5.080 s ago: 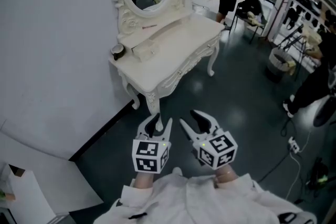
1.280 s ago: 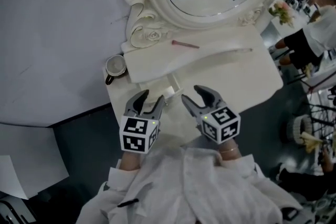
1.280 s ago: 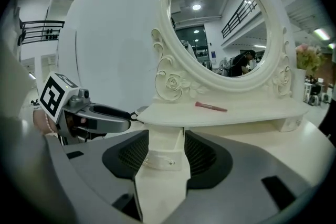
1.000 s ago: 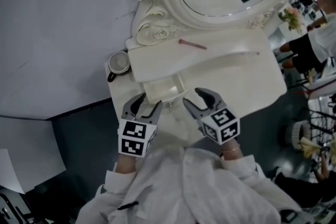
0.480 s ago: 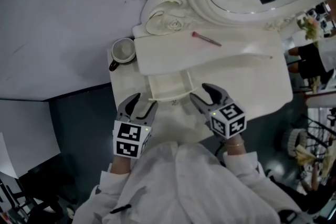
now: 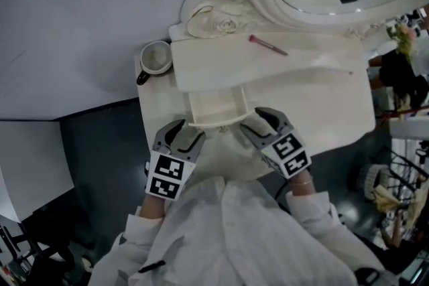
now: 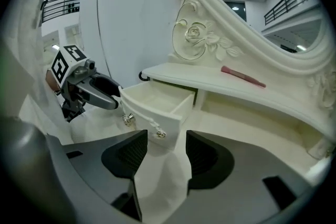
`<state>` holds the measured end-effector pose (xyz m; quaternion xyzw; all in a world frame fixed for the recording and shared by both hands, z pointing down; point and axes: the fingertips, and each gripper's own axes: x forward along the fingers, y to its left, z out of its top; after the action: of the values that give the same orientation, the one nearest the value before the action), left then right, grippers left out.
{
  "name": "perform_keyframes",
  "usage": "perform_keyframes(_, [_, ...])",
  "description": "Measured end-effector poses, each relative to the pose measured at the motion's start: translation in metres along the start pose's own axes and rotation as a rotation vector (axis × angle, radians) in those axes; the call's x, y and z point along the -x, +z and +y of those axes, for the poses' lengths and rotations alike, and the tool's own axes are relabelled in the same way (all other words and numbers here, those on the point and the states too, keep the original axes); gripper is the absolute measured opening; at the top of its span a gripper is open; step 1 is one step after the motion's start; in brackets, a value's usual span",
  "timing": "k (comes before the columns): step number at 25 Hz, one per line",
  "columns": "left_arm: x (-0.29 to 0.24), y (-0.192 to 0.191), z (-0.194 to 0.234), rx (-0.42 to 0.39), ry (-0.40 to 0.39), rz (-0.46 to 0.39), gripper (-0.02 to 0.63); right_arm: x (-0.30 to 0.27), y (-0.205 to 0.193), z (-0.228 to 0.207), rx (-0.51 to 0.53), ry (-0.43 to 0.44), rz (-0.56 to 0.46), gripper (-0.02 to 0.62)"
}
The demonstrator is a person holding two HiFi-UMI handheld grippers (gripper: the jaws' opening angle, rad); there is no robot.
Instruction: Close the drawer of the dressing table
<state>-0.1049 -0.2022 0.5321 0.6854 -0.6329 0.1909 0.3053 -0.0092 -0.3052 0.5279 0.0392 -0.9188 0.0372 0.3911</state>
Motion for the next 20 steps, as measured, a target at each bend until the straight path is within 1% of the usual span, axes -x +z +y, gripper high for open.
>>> perform_keyframes(5, [-0.008, 0.001, -0.006, -0.081, -0.009, 0.027, 0.216, -0.005, 0.002, 0.005, 0.125, 0.016, 0.021, 0.204])
perform_keyframes(7, [-0.010, 0.003, -0.006, -0.101, -0.010, 0.030, 0.216, -0.008, 0.004, 0.006, 0.161, 0.022, 0.021, 0.206])
perform_keyframes(11, [-0.013, 0.007, -0.008, -0.134, -0.027, 0.033, 0.215, -0.010, 0.006, 0.009, 0.185, 0.043, 0.016, 0.206])
perform_keyframes(17, [-0.016, 0.008, -0.006, -0.142, -0.040, 0.024, 0.215, -0.011, 0.009, 0.009, 0.194, 0.032, -0.018, 0.206])
perform_keyframes(20, [-0.017, 0.009, -0.004, -0.157, -0.033, 0.028, 0.212, -0.013, 0.010, 0.008, 0.194, 0.033, -0.031, 0.206])
